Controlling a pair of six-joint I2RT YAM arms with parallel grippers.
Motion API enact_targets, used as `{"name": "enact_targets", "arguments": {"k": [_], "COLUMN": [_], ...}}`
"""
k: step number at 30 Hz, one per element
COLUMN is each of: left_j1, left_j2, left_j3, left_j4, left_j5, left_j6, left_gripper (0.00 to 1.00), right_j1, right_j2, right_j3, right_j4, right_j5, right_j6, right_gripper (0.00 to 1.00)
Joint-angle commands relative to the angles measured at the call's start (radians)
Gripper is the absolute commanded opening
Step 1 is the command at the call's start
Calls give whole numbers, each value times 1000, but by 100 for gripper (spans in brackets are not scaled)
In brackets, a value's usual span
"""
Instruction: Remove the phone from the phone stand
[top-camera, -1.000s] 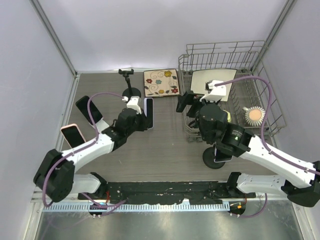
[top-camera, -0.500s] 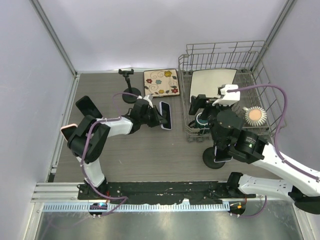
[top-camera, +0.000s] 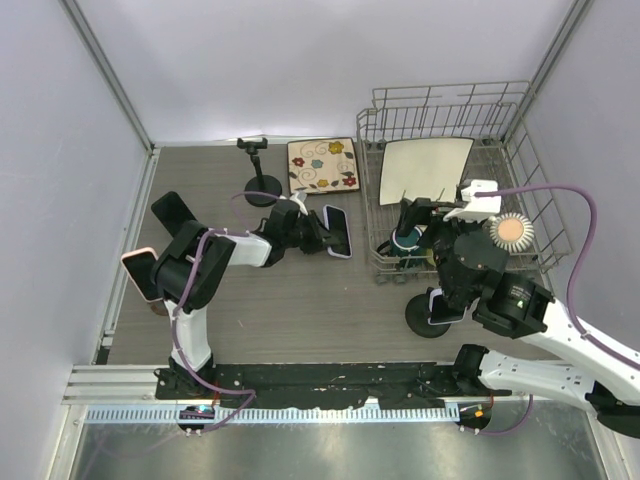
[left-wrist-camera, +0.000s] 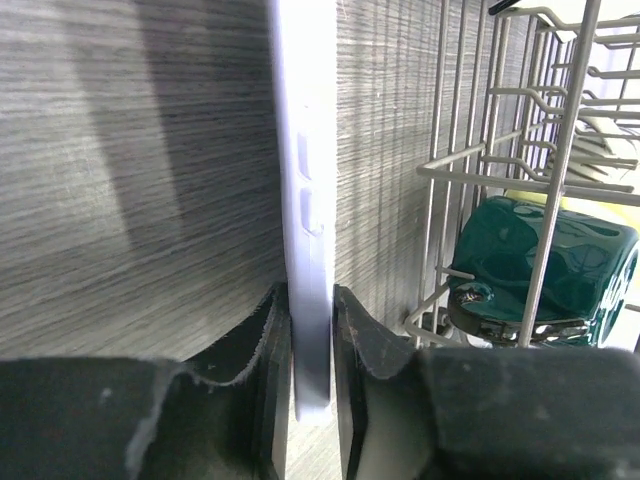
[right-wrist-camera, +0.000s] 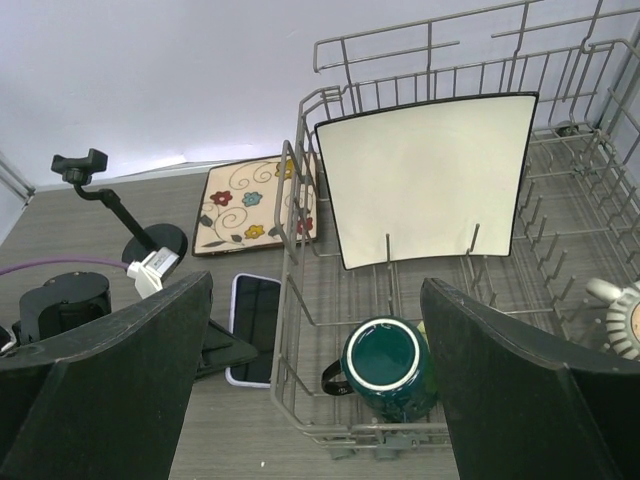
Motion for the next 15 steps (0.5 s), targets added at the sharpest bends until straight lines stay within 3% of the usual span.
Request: {"name": "enact_targets", "arguments": {"k": [1,3,11,15], "left_j1": [-5,-7,-5,-3], "left_j2": [-9,-40,-124,-170], "left_j3": [-26,-40,-29,-3], "left_j4": [51,25,-194,-302], "left_j5": [28,13,-87,-150], "left_j6": [1,14,137,203], "left_gripper": [31,43,75,99], "right_j1": [-6,-4,-6,-6], "right_j2": [19,32,85,143], "right_j3": [27,37,85,157], "right_j4": [-6,-16,-79,-241], "right_j5": [14,7,-17,-11], "right_j6": [-6,-6,20,65], "right_gripper": [90,90,91,96]}}
